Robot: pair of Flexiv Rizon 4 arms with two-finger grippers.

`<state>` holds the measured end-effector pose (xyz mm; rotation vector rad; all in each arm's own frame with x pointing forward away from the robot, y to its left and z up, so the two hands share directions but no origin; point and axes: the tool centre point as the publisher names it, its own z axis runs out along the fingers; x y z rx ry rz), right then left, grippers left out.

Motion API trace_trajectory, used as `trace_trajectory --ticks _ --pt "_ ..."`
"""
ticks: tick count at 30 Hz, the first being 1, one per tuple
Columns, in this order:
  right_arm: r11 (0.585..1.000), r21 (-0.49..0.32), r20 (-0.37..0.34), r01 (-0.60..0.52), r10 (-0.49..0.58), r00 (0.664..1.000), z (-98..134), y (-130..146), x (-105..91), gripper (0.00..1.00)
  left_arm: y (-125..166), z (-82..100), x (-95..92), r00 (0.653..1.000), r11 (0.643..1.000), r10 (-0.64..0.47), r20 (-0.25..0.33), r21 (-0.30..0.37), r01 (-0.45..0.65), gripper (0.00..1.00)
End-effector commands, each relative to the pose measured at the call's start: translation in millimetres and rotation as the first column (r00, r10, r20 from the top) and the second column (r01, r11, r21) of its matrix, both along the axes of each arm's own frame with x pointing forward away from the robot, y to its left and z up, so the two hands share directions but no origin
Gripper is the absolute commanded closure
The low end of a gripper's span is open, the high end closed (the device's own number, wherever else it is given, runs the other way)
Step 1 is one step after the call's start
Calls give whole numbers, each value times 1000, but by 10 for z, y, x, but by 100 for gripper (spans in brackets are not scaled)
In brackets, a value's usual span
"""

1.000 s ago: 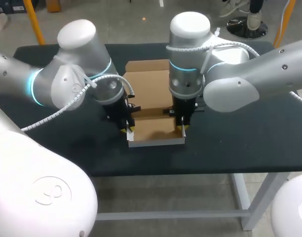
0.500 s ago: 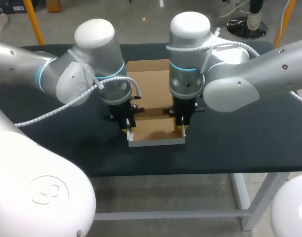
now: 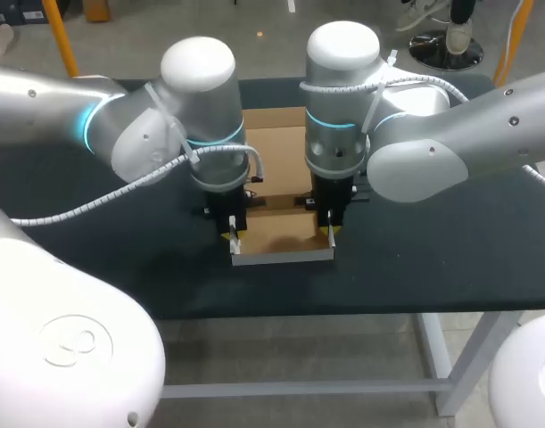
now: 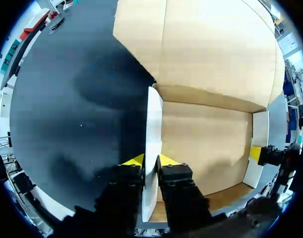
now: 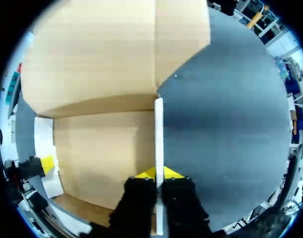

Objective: Assemble the packaging by folding the flat box into shape, placing the metal phone stand inside, and closing the box properly

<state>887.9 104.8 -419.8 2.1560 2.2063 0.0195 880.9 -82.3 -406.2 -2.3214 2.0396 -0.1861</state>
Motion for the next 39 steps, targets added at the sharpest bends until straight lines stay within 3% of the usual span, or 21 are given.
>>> trace_trajectory --ticks 1,2,4,5,7,9,10,35,36,38,39 --pt "1000 -3 -4 -1 1 1000 -2 27 4 100 -50 -166 61 1000 998 7 -19 58 -6 100" --pt "1000 -3 -4 -1 1 1000 -2 27 4 100 -48 -161 61 1000 999 9 -17 52 -8 100" --pt "1000 -3 -4 -1 1 1000 -2 27 4 100 -41 -142 61 1000 1000 3 -25 18 -2 71" --pt "1000 -3 -4 -1 1 1000 -2 27 4 100 -37 -134 61 1000 1000 2 -27 7 -2 69" --pt "1000 -3 -4 -1 1 1000 -2 27 4 100 -27 -113 65 999 1000 2 -33 -28 -3 73" --pt "1000 -3 -4 -1 1 1000 -2 27 4 100 -20 -103 69 999 999 5 -33 -40 -7 98" --pt "1000 -3 -4 -1 1 1000 -2 27 4 100 -19 -102 70 999 999 5 -35 -42 -7 100" --pt "1000 -1 -2 -2 2 1000 13 30 0 100 -26 -110 52 1000 999 14 -15 -51 -14 100" --pt "1000 1 0 -4 4 1000 22 31 -3 87 -27 -109 52 1000 999 14 -14 -49 -14 100" --pt "1000 5 5 -13 12 1000 43 32 -15 53 -31 -104 50 1000 999 13 -10 -46 -14 100" --pt "1000 8 7 -17 17 1000 53 30 -20 16 -33 -100 49 1000 999 13 -8 -45 -14 100"
